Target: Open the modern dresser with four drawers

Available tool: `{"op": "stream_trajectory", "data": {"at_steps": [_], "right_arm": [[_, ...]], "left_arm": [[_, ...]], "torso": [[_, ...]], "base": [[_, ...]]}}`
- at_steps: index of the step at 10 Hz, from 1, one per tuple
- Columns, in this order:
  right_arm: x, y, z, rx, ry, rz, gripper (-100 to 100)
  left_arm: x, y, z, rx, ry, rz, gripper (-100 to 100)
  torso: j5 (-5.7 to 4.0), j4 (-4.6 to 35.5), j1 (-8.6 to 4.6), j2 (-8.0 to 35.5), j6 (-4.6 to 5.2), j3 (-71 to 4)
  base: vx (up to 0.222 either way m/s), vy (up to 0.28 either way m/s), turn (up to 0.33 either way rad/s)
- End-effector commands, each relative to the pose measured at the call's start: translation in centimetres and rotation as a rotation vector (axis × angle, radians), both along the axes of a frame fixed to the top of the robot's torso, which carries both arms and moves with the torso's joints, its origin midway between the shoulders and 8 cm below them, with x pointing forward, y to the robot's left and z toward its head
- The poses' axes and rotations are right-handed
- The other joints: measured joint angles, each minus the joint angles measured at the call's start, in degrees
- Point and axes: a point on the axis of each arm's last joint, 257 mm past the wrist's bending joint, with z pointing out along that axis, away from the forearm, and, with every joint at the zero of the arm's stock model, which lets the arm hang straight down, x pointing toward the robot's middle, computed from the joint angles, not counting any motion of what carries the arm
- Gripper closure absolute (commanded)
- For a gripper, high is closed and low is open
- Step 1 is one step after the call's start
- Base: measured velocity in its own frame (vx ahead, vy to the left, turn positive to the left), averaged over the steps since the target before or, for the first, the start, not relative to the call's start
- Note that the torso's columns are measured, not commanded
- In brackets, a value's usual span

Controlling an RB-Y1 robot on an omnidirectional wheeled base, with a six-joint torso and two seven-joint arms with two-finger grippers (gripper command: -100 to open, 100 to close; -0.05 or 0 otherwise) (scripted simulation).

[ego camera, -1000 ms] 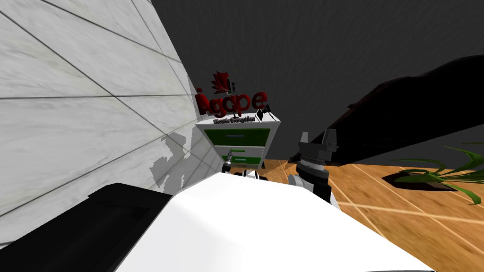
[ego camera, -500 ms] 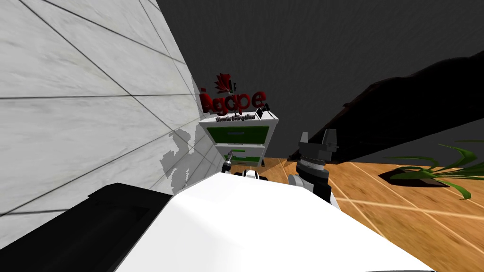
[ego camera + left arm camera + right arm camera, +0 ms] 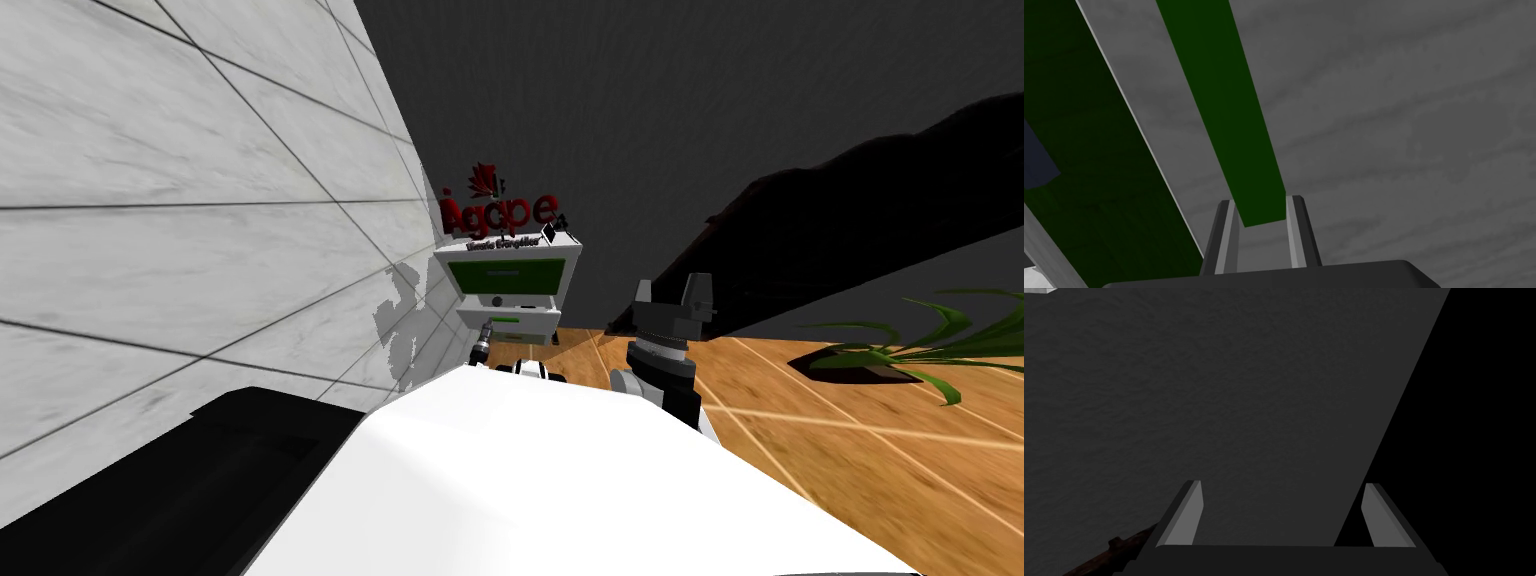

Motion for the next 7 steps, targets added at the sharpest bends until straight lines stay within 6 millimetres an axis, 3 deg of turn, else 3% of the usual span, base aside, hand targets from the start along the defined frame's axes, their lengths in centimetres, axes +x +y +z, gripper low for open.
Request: {"op": "stream_trajectory", "data": {"at_steps": [1,2,7], "right_arm": [[0.0,0.0,0.0,0.0,0.0,0.0,0],[0.0,0.0,0.0,0.0,0.0,0.0,0],[0.0,0.0,0.0,0.0,0.0,0.0,0]], "left_arm": [[1.4,0.1,1.0,0.0,0.0,-0.004,-100],[1.4,0.1,0.9,0.0,0.002,-0.004,-100],[5.2,0.2,3.6,0.0,0.002,-0.01,-100]], "torso": [[-0.01,0.0,-0.02,-0.08,0.03,-0.05],[-0.02,-0.01,-0.03,-0.27,0.07,-0.16],[-0.01,0.04,-0.02,-0.08,0.07,-0.04]], "base": [[-0.129,-0.019,0.026],[-0.059,-0.008,0.006],[-0.052,-0.006,0.01]]}}
